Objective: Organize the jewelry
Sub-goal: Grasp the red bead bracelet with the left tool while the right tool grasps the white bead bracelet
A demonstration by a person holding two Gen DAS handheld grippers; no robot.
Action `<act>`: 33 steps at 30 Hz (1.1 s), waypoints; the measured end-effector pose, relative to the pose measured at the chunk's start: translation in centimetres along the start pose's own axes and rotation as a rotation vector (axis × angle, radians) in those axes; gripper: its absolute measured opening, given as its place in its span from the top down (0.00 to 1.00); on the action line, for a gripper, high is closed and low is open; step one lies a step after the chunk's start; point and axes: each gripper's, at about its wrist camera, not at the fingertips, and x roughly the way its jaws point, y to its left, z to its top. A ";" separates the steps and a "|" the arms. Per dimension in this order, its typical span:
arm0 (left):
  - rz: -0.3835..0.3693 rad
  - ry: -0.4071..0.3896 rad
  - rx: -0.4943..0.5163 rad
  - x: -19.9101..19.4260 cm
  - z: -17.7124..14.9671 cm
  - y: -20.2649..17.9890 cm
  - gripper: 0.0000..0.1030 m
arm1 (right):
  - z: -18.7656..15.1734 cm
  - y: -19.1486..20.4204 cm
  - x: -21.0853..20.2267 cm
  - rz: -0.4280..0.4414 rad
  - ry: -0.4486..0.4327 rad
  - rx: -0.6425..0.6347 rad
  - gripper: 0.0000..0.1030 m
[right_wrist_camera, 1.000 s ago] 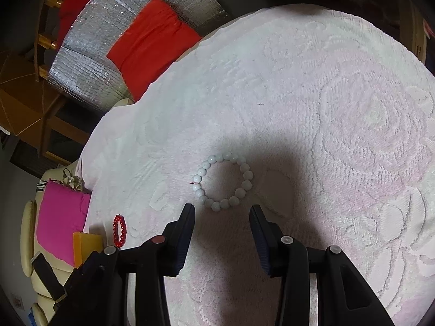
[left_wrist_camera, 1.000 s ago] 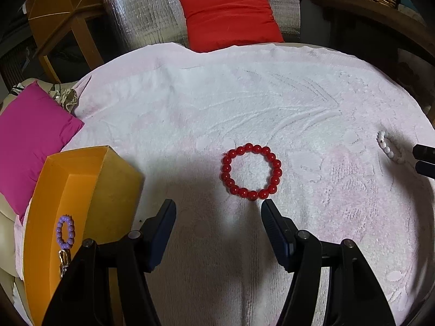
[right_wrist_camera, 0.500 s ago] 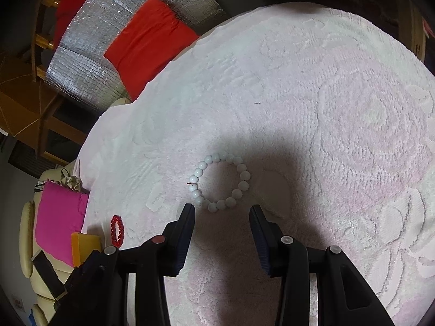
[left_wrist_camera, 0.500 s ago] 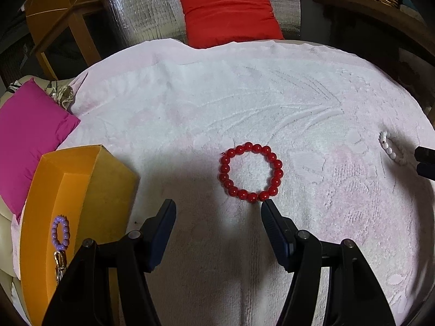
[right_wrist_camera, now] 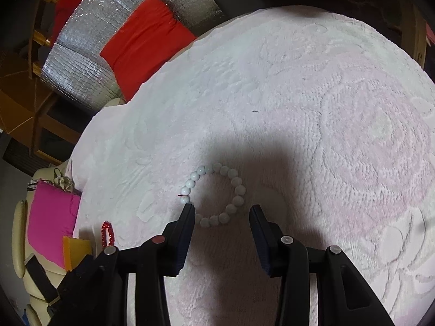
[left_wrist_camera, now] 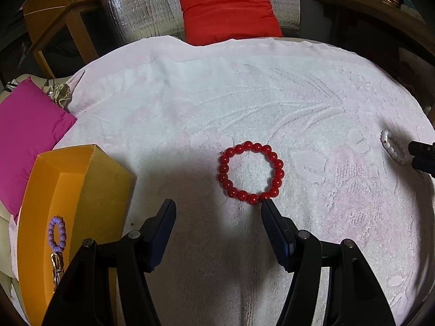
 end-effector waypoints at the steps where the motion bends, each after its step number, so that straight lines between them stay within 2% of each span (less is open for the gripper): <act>1: -0.004 0.000 -0.002 0.1 0.0 0.1 0.36 | 0.1 0.1 0.1 -0.005 -0.002 -0.007 0.56; 11: -0.131 -0.013 -0.030 1.0 0.8 1.0 0.36 | 0.5 -0.1 -0.1 0.004 -0.003 -0.018 0.57; 21: -0.255 -0.007 -0.002 2.1 1.3 -0.7 0.36 | 1.0 -1.4 -1.0 0.002 -0.016 -0.019 0.57; 30: -0.291 -0.009 -0.052 2.2 0.9 -0.4 0.36 | 1.1 -0.3 0.1 -0.046 -0.028 -0.073 0.57; 33: -0.286 -0.016 -0.050 2.2 1.0 -0.3 0.47 | 0.6 0.7 0.7 -0.087 -0.032 -0.123 0.57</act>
